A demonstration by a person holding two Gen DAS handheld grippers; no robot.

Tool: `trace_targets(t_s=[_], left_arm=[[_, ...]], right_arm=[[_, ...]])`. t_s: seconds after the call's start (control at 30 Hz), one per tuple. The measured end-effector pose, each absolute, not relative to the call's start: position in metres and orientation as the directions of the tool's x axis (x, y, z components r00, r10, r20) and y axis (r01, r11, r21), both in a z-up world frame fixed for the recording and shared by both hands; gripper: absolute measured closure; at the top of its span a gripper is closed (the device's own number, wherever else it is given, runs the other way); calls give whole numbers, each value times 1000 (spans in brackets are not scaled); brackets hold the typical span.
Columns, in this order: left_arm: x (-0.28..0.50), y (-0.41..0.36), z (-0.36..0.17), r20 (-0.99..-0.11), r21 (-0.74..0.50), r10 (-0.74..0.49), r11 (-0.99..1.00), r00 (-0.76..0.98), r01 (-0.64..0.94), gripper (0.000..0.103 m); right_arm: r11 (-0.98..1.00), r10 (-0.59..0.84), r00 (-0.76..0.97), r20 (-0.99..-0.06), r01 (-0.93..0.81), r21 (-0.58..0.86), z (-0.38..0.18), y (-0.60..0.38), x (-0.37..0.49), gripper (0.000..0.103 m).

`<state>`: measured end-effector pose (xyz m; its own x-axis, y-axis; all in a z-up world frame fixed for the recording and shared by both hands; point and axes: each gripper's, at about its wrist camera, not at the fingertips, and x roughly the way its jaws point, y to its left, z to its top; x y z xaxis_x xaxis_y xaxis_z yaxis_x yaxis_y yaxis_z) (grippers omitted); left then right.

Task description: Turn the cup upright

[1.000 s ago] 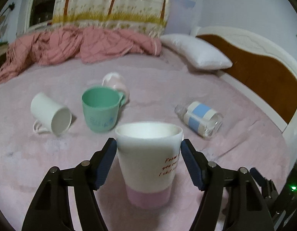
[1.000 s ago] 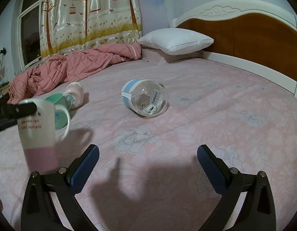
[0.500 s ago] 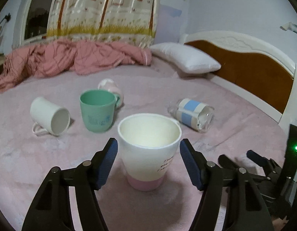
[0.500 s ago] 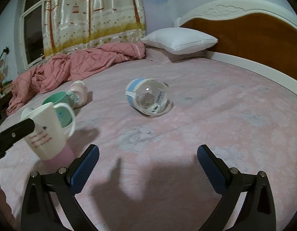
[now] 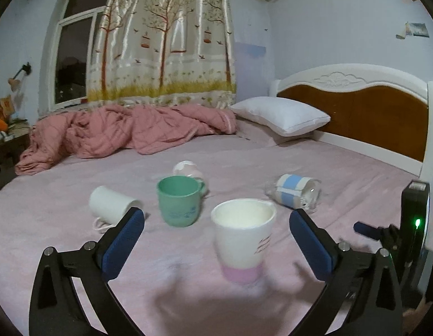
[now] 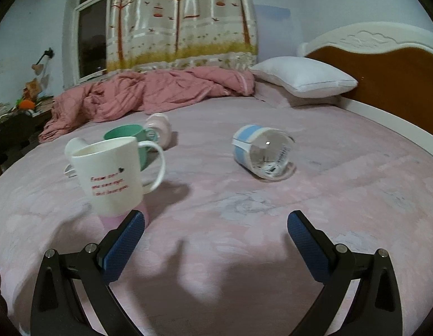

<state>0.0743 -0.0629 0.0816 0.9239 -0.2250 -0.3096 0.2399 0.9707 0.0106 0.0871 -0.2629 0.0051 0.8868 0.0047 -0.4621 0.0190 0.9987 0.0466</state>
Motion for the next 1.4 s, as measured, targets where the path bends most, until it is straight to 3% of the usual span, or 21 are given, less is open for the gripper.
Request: trace_targets(t_s=[0.17, 0.57, 1.4], left_arm=[[63, -47, 58, -334, 22, -191, 977, 923, 210, 0], [79, -23, 11, -395, -139, -219, 974, 892, 178, 0], [81, -28, 3, -418, -96, -157, 987, 895, 128, 0]], right_arm=[[997, 59, 889, -454, -29, 72, 6, -266, 86, 0], [998, 58, 884, -463, -53, 24, 5, -256, 88, 0], [995, 44, 882, -470, -82, -59, 1, -240, 89, 0]])
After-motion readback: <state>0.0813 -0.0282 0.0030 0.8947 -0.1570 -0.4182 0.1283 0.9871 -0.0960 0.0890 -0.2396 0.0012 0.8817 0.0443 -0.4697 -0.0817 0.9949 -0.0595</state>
